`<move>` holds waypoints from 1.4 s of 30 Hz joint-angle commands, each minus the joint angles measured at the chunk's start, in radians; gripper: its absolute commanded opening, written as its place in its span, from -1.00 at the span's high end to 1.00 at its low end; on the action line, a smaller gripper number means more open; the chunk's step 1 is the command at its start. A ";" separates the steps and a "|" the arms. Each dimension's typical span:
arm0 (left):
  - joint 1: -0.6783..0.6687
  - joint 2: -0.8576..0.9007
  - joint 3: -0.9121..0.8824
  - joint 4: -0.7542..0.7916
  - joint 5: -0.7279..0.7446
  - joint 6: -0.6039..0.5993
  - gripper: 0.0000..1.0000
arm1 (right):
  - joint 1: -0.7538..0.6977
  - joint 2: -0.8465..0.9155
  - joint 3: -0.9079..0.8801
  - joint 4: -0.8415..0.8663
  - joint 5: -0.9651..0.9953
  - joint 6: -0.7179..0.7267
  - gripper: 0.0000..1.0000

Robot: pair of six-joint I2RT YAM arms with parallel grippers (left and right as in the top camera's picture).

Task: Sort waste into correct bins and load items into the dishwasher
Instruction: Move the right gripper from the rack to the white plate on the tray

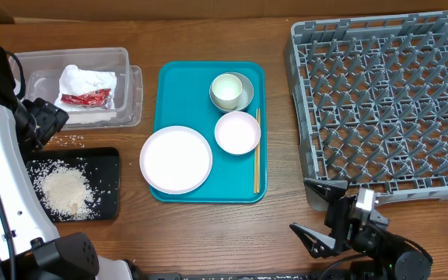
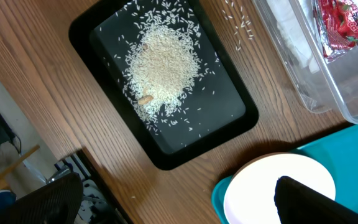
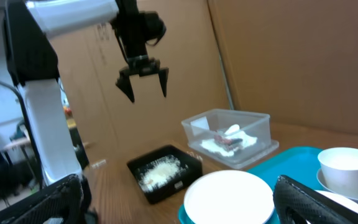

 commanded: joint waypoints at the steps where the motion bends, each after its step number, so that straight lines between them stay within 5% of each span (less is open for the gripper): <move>1: 0.003 0.001 -0.006 -0.002 0.003 0.019 -1.00 | -0.002 -0.008 -0.010 0.034 0.151 0.185 -1.00; 7: 0.004 0.001 -0.006 0.015 0.003 0.019 -0.99 | -0.002 -0.008 -0.006 0.193 0.528 0.371 -1.00; 12: 0.003 0.001 -0.006 0.018 0.003 0.019 -1.00 | -0.002 -0.001 0.080 0.205 0.701 0.385 -1.00; 20: 0.004 0.001 -0.006 0.018 0.003 0.019 -0.99 | -0.002 0.184 0.330 0.003 0.583 0.261 -0.99; 28: 0.002 0.001 -0.006 0.018 0.003 0.019 -0.99 | 0.007 0.637 0.632 -0.074 0.295 0.156 -0.99; 35: 0.002 0.001 -0.006 0.018 0.003 0.019 -1.00 | 0.183 1.040 0.943 -0.496 0.266 -0.085 -0.99; 42: 0.002 0.001 -0.006 0.018 0.003 0.019 -1.00 | 0.504 1.364 1.216 -0.922 0.682 -0.220 -0.99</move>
